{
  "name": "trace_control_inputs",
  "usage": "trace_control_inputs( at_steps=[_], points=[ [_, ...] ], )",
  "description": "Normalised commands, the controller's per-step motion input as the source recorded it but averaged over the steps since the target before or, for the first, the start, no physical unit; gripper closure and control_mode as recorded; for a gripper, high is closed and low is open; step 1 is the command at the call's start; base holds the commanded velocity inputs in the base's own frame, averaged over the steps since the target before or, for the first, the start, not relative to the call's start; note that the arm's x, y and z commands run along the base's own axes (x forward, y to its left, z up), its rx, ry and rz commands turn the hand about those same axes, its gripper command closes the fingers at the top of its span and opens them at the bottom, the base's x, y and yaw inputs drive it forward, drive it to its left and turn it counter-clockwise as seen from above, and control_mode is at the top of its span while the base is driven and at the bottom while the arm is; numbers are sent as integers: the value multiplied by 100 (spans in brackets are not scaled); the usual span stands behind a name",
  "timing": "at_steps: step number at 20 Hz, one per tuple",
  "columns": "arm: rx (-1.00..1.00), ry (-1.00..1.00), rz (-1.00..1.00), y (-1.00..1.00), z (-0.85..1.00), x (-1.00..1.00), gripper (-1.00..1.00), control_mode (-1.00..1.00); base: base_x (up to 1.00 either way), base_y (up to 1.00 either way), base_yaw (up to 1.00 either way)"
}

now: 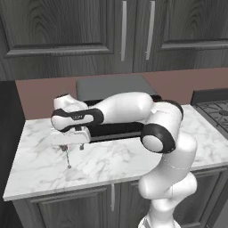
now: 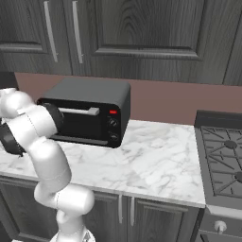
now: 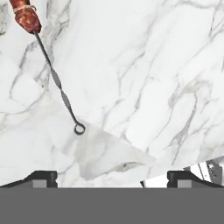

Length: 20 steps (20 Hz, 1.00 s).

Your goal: Store the kebab skewer in the freezer for long-term storage. Close the freezer door after placing the cooked food.

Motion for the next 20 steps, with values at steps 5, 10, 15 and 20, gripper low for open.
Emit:
trace_control_inputs(
  at_steps=[5,10,15,20],
  points=[
    [-14,0,0,45,-38,35,-100,-100,0,0,0],
    [-9,0,0,24,-53,29,-100,-100,0,0,0],
    [-5,0,0,13,-48,18,-100,-100,0,0,0],
    [0,-1,0,-13,-34,0,-100,-100,0,0,0]
  ],
)
